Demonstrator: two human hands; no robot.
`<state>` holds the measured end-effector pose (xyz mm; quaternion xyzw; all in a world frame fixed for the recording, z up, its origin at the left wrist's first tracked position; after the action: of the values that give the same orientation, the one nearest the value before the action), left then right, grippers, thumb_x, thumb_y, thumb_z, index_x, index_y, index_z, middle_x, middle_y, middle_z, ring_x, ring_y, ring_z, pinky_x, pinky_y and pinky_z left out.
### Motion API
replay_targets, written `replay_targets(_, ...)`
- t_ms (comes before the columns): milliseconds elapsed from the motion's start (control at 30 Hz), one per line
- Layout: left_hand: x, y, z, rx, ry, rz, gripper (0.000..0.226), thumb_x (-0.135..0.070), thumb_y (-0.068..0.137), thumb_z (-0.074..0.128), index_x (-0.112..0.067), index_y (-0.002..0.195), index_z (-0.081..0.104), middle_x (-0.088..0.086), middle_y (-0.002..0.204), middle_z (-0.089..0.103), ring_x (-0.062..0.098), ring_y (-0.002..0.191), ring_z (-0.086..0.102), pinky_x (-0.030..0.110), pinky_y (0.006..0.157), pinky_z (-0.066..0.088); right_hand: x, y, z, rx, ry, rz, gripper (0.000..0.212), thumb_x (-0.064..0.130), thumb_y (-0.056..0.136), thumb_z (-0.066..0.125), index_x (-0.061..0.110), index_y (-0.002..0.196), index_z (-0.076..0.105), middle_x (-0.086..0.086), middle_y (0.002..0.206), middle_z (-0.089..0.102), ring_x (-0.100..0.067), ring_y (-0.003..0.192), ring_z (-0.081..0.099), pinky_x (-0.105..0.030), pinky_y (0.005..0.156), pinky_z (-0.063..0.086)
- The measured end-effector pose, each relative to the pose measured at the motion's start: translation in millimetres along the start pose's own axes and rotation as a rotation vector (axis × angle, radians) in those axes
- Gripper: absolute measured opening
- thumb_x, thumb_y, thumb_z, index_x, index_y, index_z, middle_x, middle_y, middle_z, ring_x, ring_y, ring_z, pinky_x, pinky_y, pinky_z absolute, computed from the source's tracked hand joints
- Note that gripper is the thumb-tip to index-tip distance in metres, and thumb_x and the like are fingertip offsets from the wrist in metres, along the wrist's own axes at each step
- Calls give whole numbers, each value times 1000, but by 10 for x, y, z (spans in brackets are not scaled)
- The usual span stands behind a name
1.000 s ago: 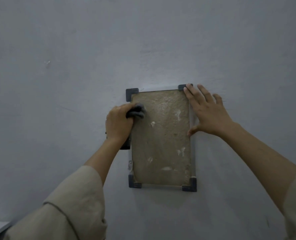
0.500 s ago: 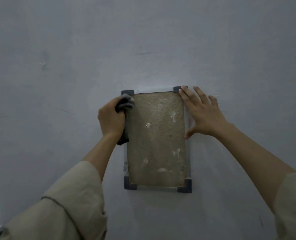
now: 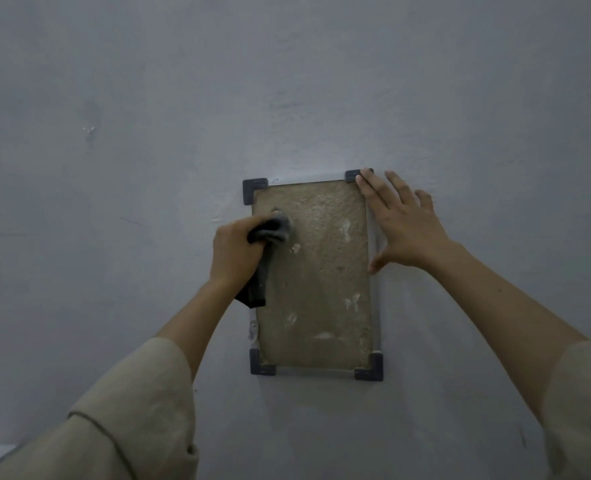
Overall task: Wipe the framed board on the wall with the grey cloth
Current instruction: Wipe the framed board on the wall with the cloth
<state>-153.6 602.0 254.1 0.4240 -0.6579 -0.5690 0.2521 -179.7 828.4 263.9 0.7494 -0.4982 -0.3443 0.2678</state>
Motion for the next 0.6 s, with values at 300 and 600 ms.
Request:
replay_targets(300, -115, 1, 66, -33, -3, -16, 43, 4, 78, 53, -19, 112, 67, 12, 102, 71, 28, 91, 65, 34, 81, 52, 12, -2, 7, 4, 16, 14, 142, 54, 51, 83, 20, 145, -17, 5, 155, -21, -23, 143, -14, -56, 113, 13)
replay_targets(600, -137, 88, 42, -63, 13, -57, 44, 5, 79, 50, -19, 111, 67, 10, 106, 71, 27, 97, 63, 28, 83, 48, 22, -2, 12, -1, 10, 20, 142, 53, 50, 83, 19, 145, -17, 5, 155, -20, -24, 143, -12, -57, 112, 14)
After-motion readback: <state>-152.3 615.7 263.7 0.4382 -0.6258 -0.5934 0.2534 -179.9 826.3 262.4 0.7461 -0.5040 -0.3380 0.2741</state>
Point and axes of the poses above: each hand's wrist, its own y-axis towards the middle knuckle, its own z-axis out of the palm, x = y × z, the point moved 6 cm from there along y, towards the middle knuckle
